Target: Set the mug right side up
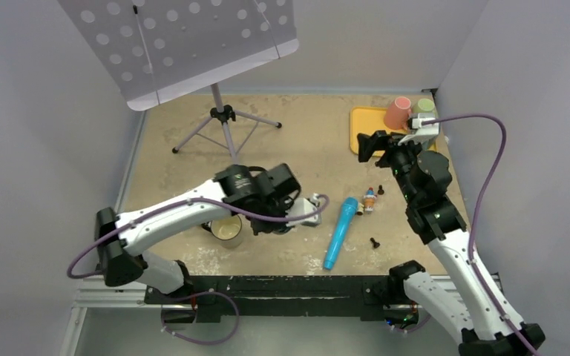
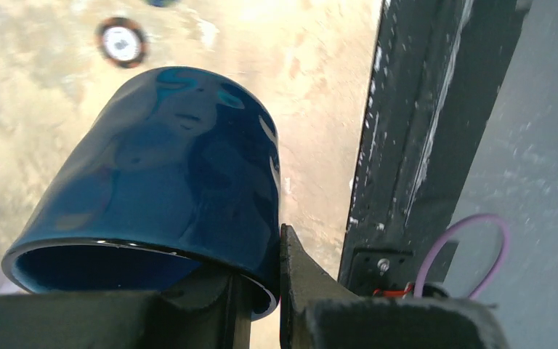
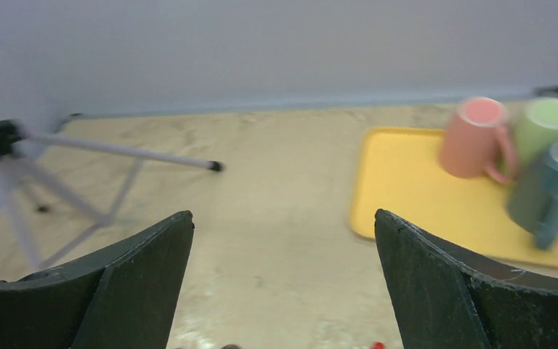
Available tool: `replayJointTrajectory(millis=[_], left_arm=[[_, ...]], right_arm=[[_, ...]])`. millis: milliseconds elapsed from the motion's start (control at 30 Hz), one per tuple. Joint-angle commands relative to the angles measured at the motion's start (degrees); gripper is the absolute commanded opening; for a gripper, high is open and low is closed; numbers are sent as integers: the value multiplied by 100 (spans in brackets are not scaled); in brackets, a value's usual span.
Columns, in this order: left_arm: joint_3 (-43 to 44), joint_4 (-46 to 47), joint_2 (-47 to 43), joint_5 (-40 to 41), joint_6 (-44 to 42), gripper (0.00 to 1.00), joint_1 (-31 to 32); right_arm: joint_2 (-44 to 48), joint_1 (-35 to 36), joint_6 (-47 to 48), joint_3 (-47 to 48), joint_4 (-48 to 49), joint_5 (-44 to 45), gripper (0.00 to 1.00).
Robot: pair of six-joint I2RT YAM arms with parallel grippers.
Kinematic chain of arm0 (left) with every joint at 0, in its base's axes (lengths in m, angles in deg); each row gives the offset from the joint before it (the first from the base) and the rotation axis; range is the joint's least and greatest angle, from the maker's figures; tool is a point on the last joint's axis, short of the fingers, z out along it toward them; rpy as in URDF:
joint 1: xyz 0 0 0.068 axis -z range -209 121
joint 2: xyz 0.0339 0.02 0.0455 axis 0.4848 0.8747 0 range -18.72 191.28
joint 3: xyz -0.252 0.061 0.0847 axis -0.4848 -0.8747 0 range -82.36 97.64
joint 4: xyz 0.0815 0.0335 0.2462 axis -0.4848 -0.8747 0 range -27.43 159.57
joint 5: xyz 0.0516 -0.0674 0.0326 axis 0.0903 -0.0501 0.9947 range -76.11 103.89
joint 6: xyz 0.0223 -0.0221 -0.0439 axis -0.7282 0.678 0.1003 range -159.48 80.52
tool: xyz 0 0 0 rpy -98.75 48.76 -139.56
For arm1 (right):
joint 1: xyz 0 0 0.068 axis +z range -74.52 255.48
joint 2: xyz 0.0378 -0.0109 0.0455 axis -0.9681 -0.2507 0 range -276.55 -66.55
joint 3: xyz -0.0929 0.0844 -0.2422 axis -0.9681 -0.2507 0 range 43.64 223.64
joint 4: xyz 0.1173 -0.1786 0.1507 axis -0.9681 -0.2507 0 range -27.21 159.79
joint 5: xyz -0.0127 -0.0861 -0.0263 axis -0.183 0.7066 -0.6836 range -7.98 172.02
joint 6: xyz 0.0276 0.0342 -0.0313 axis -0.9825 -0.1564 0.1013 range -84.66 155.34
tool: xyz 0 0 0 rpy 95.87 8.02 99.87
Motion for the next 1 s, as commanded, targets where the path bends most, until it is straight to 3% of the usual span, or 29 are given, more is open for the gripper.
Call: replayJointTrajectory(millis=[0,167,533,567,667,733,800,967], left_arm=[[103,-205,721,667,-704,0,456],[-101,22,1661,956,-906,0,484],[-961,945,1985,646,-1403,0,485],[-970,942,2008,592,-1413,6,485],[-932,908,1947,646,-1441,46,485],[-805,858,1660,796,-1247,63,480],[-556,605,1268,719,-1085,73,468],[-128,182,106,-96,-1115,82,376]], right_arm=[[-570,-1179,122,-207,11,579,99],[-1671,-2634,247,339,259,-164,98],[-4388,-4032,1087,1652,577,-312,90],[-4599,-4060,1191,1783,543,-297,90],[-5136,-4100,1505,2119,596,-403,89],[-5483,-4098,1689,2357,640,-445,88],[-5832,-4101,1916,2625,501,-590,83],[-6318,-4101,2271,2829,255,-767,74]])
